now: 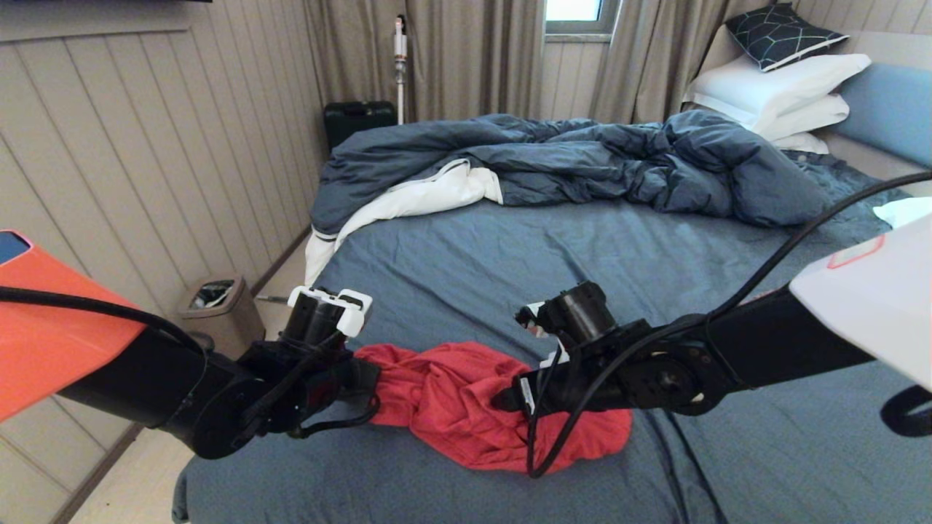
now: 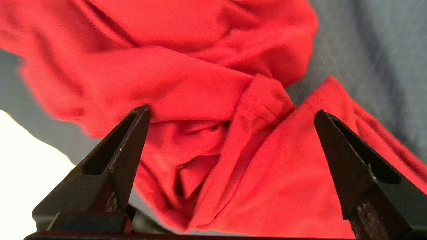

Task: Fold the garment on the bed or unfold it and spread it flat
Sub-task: Unford the red T-shirt

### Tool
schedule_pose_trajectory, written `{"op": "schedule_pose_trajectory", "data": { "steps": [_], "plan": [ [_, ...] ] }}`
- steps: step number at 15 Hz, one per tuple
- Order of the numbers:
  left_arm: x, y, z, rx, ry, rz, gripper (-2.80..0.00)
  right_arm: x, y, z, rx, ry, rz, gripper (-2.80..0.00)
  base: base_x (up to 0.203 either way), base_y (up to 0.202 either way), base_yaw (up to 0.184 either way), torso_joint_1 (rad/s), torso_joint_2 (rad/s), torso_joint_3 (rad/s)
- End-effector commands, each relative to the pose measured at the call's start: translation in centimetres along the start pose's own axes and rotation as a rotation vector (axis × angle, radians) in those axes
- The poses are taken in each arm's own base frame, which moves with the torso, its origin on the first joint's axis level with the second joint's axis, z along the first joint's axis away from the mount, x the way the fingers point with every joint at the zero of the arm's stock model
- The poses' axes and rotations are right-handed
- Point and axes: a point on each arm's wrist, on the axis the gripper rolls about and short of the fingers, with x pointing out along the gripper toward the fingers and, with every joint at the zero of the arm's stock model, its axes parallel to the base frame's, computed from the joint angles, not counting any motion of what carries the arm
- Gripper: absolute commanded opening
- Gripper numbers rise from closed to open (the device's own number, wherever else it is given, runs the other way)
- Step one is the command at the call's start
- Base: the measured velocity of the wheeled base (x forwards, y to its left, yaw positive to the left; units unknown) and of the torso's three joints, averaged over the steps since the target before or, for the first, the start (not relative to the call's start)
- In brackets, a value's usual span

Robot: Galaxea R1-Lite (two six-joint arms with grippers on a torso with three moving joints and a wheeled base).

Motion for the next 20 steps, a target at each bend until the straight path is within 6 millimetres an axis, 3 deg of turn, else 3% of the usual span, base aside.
{"op": "schedule_pose_trajectory", "data": {
  "steps": [1, 3, 5, 11, 15, 20],
  "plan": [
    [0.3, 0.0, 0.0, -0.002, -0.002, 0.002, -2.80, 1.3, -0.2, -0.9, -0.008, 0.049, -0.015, 0.00, 0.000, 0.000, 0.000, 0.000, 0.00, 0.000],
    [0.4, -0.1, 0.0, -0.001, -0.001, 0.000, -2.80, 1.2, -0.9, -1.7, -0.011, 0.092, -0.045, 0.00, 0.000, 0.000, 0.000, 0.000, 0.00, 0.000],
    [0.4, 0.0, 0.0, -0.002, 0.001, 0.001, -2.80, 0.5, -2.8, -2.7, 0.002, 0.125, -0.113, 0.00, 0.000, 0.000, 0.000, 0.000, 0.00, 0.000],
    [0.8, 0.0, 0.3, -0.010, -0.011, -0.004, -2.80, -4.6, -7.6, -5.8, 0.062, 0.145, -0.223, 0.00, 0.000, 0.000, 0.000, 0.000, 0.00, 0.000],
    [0.9, 0.4, 0.4, -0.019, -0.012, 0.004, -2.80, -7.6, -9.0, -9.0, 0.087, 0.155, -0.257, 0.00, 0.000, 0.000, 0.000, 0.000, 0.00, 0.000],
    [1.4, 1.2, 1.1, -0.041, -0.026, 0.014, -2.80, -9.5, -11.0, -11.7, 0.136, 0.140, -0.315, 0.00, 0.000, 0.000, 0.000, 0.000, 0.00, 0.000]
  ]
}}
